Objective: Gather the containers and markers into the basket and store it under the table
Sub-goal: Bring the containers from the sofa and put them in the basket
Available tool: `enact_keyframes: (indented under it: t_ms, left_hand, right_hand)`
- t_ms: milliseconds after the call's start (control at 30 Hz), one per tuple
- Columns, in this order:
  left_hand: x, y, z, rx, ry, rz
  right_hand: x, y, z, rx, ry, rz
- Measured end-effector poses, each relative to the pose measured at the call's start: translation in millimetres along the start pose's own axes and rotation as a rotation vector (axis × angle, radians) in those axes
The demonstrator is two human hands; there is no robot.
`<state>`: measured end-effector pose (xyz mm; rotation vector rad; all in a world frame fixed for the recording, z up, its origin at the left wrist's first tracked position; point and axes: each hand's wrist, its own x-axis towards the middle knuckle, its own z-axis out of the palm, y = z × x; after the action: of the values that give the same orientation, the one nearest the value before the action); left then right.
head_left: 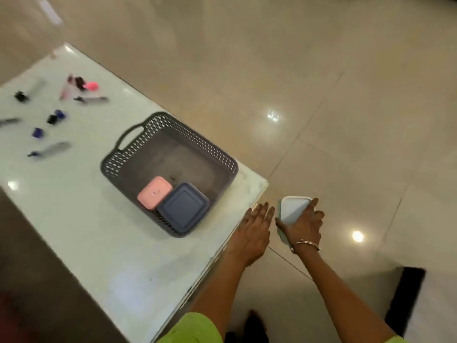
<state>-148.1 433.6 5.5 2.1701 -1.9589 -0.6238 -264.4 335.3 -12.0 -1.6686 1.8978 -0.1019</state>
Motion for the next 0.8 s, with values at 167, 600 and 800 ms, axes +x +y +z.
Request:
enact_keyframes:
  t_ms: [167,600,800]
  left_hand:
    - [-18.9,-26.4,-117.0,0.1,0.137,-0.188]
    - [-55.1,-130.1,-189.5,0.102,0.146,-0.677]
    - [-50.5,-157.5,-183.1,0.057,0.129,-0.698]
  right_hand:
    - [-29.3,-124.8,-77.9,-0.002,-0.03,-0.282]
    - [-37.7,-265.3,-2.2,-0.374,-0.341,-0.633]
    - [-19.6,-258.7,38.6,-0.511,-0.402,-0.631]
